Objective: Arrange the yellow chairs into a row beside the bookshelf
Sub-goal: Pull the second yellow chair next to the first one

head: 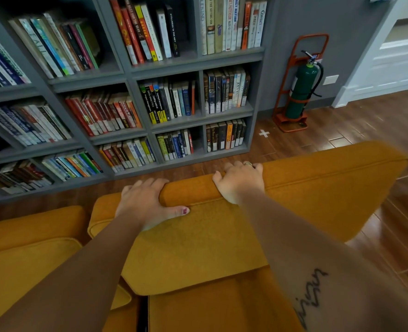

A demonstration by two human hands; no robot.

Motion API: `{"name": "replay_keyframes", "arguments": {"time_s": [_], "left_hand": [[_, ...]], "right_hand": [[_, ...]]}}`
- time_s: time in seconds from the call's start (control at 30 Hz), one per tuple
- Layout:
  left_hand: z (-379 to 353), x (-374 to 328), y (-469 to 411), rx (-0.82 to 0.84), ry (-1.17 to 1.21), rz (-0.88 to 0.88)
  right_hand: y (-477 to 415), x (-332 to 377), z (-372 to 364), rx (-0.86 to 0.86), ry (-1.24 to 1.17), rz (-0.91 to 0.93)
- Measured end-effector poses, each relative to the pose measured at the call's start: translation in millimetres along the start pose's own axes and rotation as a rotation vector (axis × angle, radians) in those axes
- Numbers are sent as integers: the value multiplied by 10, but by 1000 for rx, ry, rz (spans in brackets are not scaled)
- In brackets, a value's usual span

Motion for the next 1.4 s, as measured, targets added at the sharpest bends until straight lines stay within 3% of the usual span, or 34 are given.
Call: {"name": "replay_keyframes", "arguments": {"time_s": [0.3, 0.63, 0.87, 0.97, 1.07, 1.4], "left_hand": [[21, 32, -58, -79, 3, -17], [41, 3, -20, -26, 7, -2], [-19, -10, 352, 11, -25, 49], [-59, 41, 555, 95, -29, 68], [-29, 41, 768, 213, 39, 70], [267, -123, 1580, 155, 297, 69]], "right_hand": [[-59, 28, -16, 41, 1, -52], [107, 46, -55, 35, -82, -31], [524, 57, -98, 191, -84, 4], [797, 44, -83, 308, -53, 0], [1090, 13, 8, 410, -167, -52], [1949, -252, 501, 296, -252, -93]]}}
Point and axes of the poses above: each hand's wrist, its own y-axis away from the middle knuckle, its own z-axis out of the back of the hand, x = y × z, the point moved 8 cm from there along -y, towards the middle knuckle, and after that the axes turned 5 degrees about -y, right-handed, at the moved point
